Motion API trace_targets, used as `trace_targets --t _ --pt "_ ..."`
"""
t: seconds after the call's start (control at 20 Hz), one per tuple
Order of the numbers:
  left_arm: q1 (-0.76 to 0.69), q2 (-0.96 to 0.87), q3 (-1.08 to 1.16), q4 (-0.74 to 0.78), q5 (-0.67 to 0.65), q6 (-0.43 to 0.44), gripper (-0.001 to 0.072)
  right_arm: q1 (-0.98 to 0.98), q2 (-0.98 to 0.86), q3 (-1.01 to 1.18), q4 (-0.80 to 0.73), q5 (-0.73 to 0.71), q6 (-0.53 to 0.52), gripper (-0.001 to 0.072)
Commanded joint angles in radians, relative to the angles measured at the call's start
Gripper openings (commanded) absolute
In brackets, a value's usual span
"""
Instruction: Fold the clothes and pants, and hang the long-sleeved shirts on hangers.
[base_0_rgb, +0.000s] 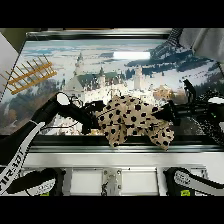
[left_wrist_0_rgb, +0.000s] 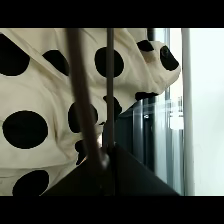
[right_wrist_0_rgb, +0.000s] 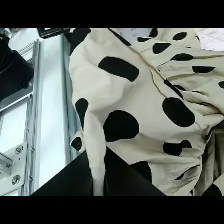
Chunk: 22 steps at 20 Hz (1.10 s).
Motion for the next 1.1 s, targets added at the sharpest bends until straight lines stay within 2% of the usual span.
trace_targets --t 0.0,0.35,0.4,0.45,0.5,0.7,1.05 --pt "0.000 0.001 0.001 -0.043 0.007 0.003 0.0010 0.000 0.000 0.000 0.000 -0.008 0.009 0.0014" --pt "0.000 0.001 0.001 -0.037 0.018 -0.009 0.0011 0.000 0.000 0.000 0.000 -0.008 0.009 0.0011" --pt "0.000 0.001 0.002 -0.037 0.012 -0.031 0.0144 -0.002 0.000 0.000 0.000 -0.008 0.009 0.0010" --pt "0.001 0.001 0.001 -0.037 0.015 -0.090 0.0420 -0.002 0.000 0.000 0.000 -0.009 0.009 0.0010" --pt "0.001 0.002 0.002 -0.036 0.026 -0.172 0.0506 -0.002 0.000 0.000 0.000 -0.008 0.010 0.0010" --pt "0.045 0.026 0.002 -0.038 0.025 -0.412 0.0504 -0.002 0.000 0.000 0.000 -0.009 0.010 0.0008" --pt "0.220 0.222 0.001 -0.035 0.051 -0.598 0.0503 -0.001 0.000 0.000 0.017 -0.035 0.020 0.0006"
